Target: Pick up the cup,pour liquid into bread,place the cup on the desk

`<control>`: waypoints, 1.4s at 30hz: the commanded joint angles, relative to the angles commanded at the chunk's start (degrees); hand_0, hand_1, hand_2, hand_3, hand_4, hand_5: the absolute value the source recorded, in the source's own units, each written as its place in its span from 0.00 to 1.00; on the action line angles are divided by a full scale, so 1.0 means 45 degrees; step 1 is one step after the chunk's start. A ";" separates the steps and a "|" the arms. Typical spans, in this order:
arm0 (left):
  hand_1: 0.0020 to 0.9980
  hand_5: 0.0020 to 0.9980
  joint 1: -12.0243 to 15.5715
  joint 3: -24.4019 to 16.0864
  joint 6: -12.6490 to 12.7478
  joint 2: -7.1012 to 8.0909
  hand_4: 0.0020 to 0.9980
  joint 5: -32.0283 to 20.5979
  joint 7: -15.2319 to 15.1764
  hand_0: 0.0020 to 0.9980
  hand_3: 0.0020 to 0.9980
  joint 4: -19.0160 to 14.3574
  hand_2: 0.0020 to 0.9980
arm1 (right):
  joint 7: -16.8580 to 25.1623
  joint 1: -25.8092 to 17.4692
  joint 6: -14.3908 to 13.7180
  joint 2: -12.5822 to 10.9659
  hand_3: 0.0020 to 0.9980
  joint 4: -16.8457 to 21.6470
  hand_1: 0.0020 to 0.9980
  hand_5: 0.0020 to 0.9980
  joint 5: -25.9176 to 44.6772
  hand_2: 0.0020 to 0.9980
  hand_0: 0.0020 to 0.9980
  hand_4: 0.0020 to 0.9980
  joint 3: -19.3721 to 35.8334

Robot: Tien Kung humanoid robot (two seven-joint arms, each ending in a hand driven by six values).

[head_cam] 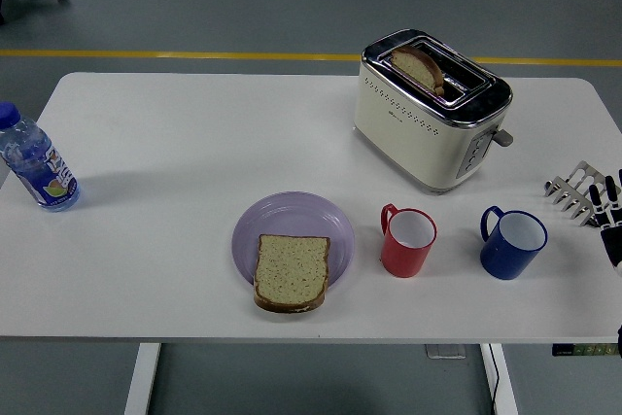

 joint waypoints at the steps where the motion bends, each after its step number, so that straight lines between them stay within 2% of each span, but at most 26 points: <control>1: 0.74 1.00 0.0007 0.0031 0.0000 -0.0004 0.39 -0.0009 -0.0001 0.67 0.63 0.0002 0.74 | 0.0003 -0.0009 0.0006 -0.0005 0.58 0.0004 0.51 0.00 0.0007 0.60 0.57 0.62 0.0012; 25: 0.74 1.00 0.0153 0.0652 0.0025 0.0030 0.39 -0.0139 0.0032 0.67 0.63 0.0006 0.74 | 0.0056 -0.0128 0.0076 -0.0026 0.58 -0.0070 0.49 0.00 0.0122 0.60 0.55 0.62 0.0292; 42: 0.74 1.00 0.0068 0.0223 0.0025 0.0010 0.39 0.0021 0.0044 0.67 0.63 0.0004 0.74 | 0.0036 -0.0058 0.0066 0.0009 0.58 -0.0116 0.48 0.00 0.0132 0.60 0.54 0.62 0.0188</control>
